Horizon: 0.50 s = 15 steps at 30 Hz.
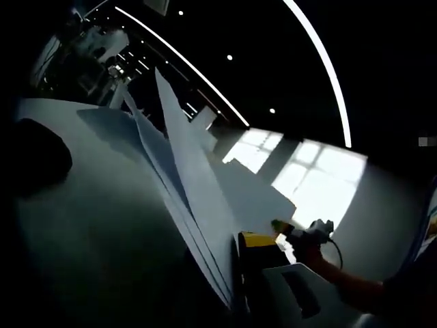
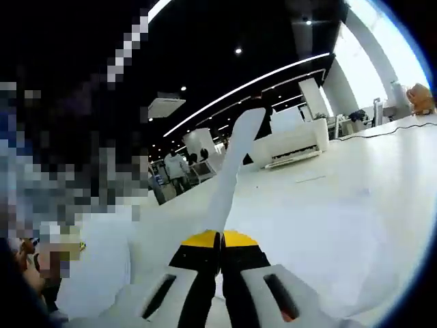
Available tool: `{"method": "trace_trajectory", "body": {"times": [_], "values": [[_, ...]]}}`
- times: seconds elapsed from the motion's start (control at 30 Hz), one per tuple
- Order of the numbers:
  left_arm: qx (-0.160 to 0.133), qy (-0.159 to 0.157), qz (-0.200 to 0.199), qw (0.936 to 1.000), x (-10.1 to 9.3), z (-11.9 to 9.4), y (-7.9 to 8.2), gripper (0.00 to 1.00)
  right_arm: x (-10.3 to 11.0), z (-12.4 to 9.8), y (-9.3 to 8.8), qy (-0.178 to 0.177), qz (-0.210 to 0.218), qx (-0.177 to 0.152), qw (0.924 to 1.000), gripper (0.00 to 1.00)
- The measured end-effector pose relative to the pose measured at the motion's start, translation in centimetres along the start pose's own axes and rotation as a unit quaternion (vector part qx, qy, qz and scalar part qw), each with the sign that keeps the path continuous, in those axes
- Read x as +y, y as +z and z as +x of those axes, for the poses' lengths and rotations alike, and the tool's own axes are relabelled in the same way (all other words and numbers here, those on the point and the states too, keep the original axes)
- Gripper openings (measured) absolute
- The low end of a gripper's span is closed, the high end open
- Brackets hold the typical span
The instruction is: Organize the stack of printing papers by aligning and flattening the scattered papers on the table
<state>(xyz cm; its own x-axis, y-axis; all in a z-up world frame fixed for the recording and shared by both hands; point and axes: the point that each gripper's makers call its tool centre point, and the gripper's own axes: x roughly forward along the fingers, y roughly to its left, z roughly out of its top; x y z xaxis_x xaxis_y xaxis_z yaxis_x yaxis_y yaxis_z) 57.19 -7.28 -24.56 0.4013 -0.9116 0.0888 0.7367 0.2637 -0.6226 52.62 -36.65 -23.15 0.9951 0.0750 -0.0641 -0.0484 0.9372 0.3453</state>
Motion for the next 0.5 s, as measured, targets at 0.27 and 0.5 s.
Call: {"method": "trace_trajectory", "body": {"times": [0.27,0.5], "values": [[0.006,-0.001,0.002,1.0000,0.4,0.0,0.1,0.09,3.6,-0.7,3.5,0.031,-0.023,-0.035,0.9987,0.00],[0.014,0.005,0.002,0.9999,0.7,0.2,0.0,0.10,9.1,-1.3,6.4,0.083,-0.051,-0.063,0.9933,0.00]]}}
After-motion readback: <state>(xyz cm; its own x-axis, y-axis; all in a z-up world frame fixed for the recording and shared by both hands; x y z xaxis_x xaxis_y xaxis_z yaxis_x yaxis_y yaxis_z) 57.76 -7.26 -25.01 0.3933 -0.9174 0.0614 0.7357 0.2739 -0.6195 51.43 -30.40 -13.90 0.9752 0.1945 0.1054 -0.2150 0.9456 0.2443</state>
